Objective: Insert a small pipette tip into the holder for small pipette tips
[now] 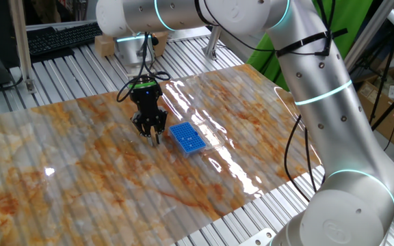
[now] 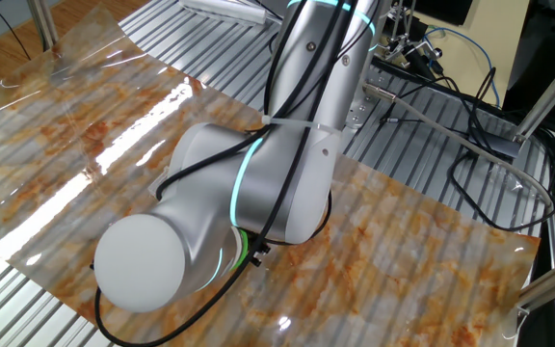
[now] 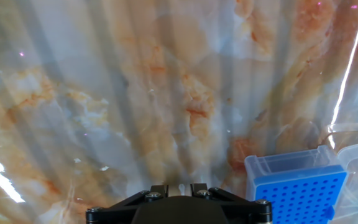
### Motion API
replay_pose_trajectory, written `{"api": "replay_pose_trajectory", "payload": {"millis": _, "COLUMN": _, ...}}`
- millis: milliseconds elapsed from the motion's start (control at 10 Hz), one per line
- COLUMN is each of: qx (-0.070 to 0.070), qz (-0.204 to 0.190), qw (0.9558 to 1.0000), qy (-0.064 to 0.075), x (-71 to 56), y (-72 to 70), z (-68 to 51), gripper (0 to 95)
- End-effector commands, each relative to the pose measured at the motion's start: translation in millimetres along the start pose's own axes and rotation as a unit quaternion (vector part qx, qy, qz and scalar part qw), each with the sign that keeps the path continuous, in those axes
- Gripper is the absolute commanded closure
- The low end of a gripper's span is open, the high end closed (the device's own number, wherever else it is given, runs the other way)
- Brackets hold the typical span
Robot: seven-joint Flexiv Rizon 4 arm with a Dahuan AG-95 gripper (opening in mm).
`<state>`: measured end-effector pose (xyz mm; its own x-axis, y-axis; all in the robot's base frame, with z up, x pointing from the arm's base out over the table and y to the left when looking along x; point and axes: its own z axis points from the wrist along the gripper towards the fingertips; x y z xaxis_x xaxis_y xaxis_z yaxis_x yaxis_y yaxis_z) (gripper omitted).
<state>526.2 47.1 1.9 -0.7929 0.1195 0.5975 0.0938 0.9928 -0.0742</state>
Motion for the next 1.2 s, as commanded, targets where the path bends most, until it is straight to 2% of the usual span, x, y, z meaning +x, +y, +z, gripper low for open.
{"api": "replay_pose_trajectory", "payload": {"millis": 100, "qx": 0.0, "qz": 0.0, "qw": 1.0, "qy": 0.003, "x": 0.1, "y": -0.3, "z": 0.5, "gripper": 76.0}}
{"api": "replay_pose_trajectory", "payload": {"millis": 900, "qx": 0.0, "qz": -0.002, "qw": 1.0, "qy": 0.006, "x": 2.4, "y": -1.7, "z": 3.0, "gripper": 76.0}}
{"api": "replay_pose_trajectory", "payload": {"millis": 1000, "qx": 0.0, "qz": -0.004, "qw": 1.0, "qy": 0.006, "x": 2.4, "y": -1.6, "z": 3.1, "gripper": 95.0}}
{"api": "replay_pose_trajectory", "payload": {"millis": 1200, "qx": -0.001, "qz": -0.006, "qw": 1.0, "qy": 0.004, "x": 2.3, "y": -1.6, "z": 3.1, "gripper": 95.0}}
